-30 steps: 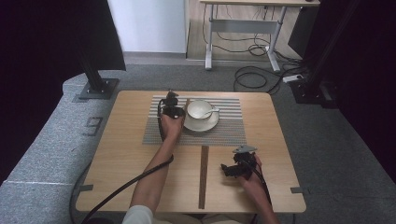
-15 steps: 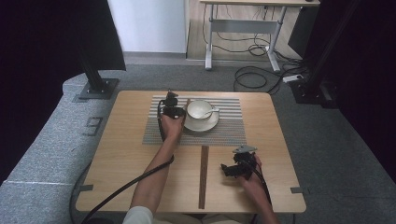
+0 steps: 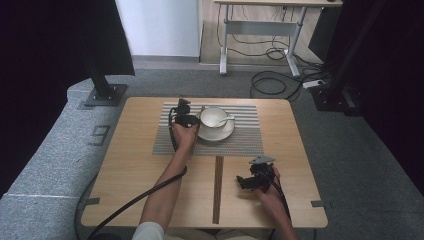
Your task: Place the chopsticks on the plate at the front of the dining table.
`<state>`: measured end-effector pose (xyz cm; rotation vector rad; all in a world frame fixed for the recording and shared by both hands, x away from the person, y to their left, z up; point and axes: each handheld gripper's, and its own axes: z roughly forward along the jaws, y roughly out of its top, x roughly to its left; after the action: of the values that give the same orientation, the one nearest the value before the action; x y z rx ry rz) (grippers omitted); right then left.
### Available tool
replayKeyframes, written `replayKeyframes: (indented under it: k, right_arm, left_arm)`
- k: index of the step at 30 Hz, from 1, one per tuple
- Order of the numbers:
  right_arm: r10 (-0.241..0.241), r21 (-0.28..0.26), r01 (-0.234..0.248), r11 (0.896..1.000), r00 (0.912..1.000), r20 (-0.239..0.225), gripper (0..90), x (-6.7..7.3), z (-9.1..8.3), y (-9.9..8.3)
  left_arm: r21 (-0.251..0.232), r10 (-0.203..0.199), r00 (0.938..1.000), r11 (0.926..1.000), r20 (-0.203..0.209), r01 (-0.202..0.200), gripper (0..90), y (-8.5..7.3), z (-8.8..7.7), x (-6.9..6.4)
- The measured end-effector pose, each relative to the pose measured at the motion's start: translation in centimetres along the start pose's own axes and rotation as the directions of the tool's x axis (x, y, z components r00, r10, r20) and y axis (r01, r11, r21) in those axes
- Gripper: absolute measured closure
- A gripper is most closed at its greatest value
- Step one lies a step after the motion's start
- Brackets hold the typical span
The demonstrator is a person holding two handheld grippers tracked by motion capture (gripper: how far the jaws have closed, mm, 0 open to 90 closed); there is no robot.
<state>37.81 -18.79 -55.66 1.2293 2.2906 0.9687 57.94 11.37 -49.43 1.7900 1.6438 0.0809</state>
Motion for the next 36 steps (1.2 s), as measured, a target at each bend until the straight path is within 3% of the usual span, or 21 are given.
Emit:
replayKeyframes:
  k: [15, 25, 29, 32, 36]
  right_arm:
    - [0.0, 0.0, 0.0, 1.0, 1.0, 0.0, 0.0, 0.0, 0.0, 0.0]
    - [0.0, 0.0, 0.0, 1.0, 1.0, 0.0, 0.0, 0.0, 0.0, 0.0]
    - [0.0, 0.0, 0.0, 1.0, 1.0, 0.0, 0.0, 0.0, 0.0, 0.0]
    - [0.0, 0.0, 0.0, 1.0, 1.0, 0.0, 0.0, 0.0, 0.0, 0.0]
    - [0.0, 0.0, 0.0, 1.0, 1.0, 0.0, 0.0, 0.0, 0.0, 0.0]
  left_arm:
    - [-0.003, -0.031, 0.9994, 0.9995, 0.017, 0.031, 80.7, -0.6, -0.3, 0.0]
    - [-0.007, -0.013, 0.9998, 0.9999, 0.013, 0.013, 79.1, -1.4, -0.9, -0.2]
    - [-0.036, 0.009, 0.9999, 0.9993, 0.012, -0.009, 79.0, -1.7, -1.5, -0.3]
    - [-0.029, 0.026, 0.9997, 0.9993, -0.004, -0.026, 78.3, -1.8, -1.7, -0.3]
    - [-0.024, 0.016, 0.9999, 0.9996, -0.003, -0.016, 77.9, -2.2, -1.6, -0.1]
